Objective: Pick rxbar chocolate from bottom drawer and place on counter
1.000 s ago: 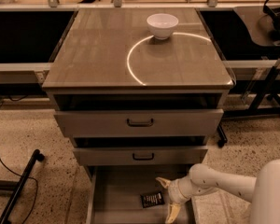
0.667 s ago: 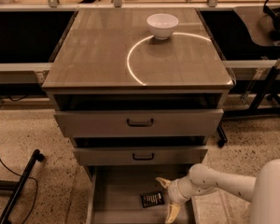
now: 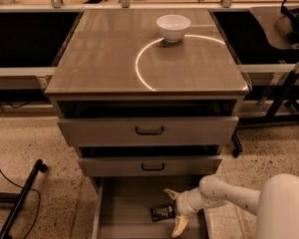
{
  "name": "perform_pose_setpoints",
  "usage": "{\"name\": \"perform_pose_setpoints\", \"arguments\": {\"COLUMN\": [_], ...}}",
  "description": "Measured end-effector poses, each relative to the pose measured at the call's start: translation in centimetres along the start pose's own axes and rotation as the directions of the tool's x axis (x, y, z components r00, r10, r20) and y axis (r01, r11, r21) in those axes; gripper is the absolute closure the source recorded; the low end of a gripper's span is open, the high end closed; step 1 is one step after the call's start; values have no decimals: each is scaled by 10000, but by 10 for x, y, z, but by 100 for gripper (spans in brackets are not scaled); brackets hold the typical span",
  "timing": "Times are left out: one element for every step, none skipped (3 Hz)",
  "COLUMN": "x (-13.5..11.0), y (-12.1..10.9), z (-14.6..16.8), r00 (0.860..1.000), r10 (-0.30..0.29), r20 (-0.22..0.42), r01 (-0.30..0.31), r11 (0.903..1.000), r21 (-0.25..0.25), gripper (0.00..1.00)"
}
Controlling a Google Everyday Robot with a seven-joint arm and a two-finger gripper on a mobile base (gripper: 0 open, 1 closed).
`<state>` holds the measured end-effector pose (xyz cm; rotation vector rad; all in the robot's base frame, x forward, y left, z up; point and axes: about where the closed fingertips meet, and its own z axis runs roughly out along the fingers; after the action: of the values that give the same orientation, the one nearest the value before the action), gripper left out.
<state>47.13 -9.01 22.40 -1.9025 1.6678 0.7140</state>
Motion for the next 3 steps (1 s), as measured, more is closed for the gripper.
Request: {"name": "perform_pose_setpoints", "arguments": {"x": [14, 28, 48], "y": [-15, -26, -35], "z": [21, 40, 65], "r00": [9991, 9974, 9955], "r10": [154, 248, 504], "r20": [400, 681, 805], "r01": [-163, -273, -530], "r11": [9996, 9990, 9981], "r21": [241, 362, 301], "gripper": [0, 0, 0]}}
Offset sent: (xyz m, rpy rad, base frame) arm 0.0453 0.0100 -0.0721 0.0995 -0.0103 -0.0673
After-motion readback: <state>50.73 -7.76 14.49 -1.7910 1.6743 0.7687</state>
